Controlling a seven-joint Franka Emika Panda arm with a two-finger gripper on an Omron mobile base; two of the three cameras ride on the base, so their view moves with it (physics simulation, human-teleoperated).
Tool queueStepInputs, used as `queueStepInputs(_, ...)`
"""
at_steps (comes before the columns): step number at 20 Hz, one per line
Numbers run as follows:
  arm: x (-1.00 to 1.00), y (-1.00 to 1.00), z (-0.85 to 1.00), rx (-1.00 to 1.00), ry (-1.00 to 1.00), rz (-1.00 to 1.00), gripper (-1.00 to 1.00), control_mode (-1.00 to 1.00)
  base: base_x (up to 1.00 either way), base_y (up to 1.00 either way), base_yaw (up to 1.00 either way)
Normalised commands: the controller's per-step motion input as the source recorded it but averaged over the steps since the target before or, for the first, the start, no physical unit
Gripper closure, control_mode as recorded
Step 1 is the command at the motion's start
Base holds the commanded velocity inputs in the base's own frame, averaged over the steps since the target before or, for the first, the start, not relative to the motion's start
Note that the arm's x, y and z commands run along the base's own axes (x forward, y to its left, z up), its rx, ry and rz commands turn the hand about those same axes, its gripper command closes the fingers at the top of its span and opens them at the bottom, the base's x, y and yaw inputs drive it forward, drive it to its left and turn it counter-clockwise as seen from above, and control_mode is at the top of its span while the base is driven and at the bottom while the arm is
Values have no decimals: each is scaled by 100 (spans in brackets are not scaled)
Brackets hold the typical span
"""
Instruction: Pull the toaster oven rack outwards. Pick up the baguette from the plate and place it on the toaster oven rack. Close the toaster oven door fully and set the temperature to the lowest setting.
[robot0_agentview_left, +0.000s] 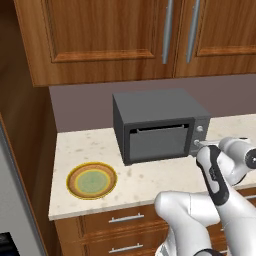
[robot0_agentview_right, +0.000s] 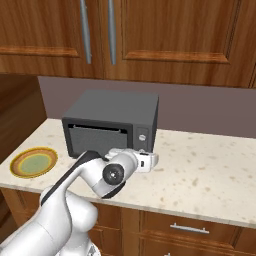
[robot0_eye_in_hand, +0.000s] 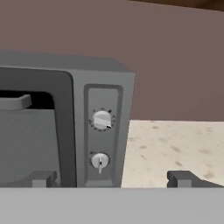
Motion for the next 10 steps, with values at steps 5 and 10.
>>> queueStepInputs(5,1,5,-23,0,0,0,-100,-100,0,0,0)
queueStepInputs(10,6,12,-29,0,0,0,-100,-100,0,0,0)
